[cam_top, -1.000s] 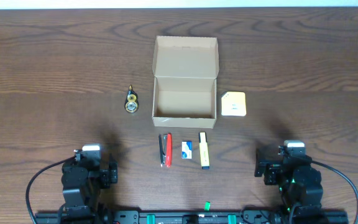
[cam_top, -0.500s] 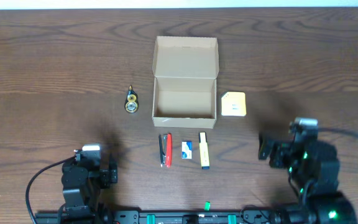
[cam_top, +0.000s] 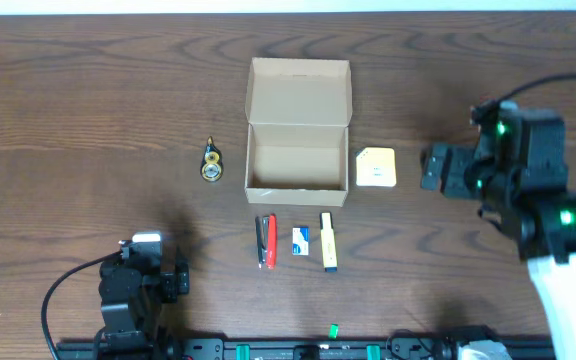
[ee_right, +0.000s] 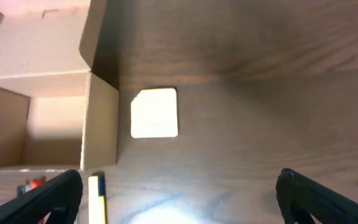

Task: Pack container
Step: 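Lower the right gripper and grasp the yellow sticky-note pad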

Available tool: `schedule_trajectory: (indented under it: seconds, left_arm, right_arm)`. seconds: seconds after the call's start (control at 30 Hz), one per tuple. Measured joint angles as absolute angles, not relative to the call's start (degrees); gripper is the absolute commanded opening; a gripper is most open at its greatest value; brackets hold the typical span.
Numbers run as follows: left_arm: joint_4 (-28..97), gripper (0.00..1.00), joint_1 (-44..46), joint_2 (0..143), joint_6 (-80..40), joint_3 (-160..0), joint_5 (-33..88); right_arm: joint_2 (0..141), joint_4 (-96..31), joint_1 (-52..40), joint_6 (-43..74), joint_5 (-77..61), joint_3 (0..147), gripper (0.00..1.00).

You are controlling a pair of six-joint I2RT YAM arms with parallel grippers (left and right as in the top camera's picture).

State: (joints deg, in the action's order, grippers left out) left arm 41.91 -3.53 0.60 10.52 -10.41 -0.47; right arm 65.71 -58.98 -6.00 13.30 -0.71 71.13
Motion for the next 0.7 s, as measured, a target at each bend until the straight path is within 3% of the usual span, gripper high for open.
schedule_trajectory:
  seconds: [0.37, 0.7]
  left_arm:
    - [41.9, 0.95, -3.5, 0.6, 10.5, -10.4, -0.5]
    - [41.9, 0.96, -3.5, 0.6, 10.5, -10.4, -0.5]
  right_arm:
    - [83.3, -59.0, -6.0, 13.5, -3.8, 78.8, 0.99]
    - [89.1, -53.4, -6.0, 14.3, -5.3, 78.8, 0.99]
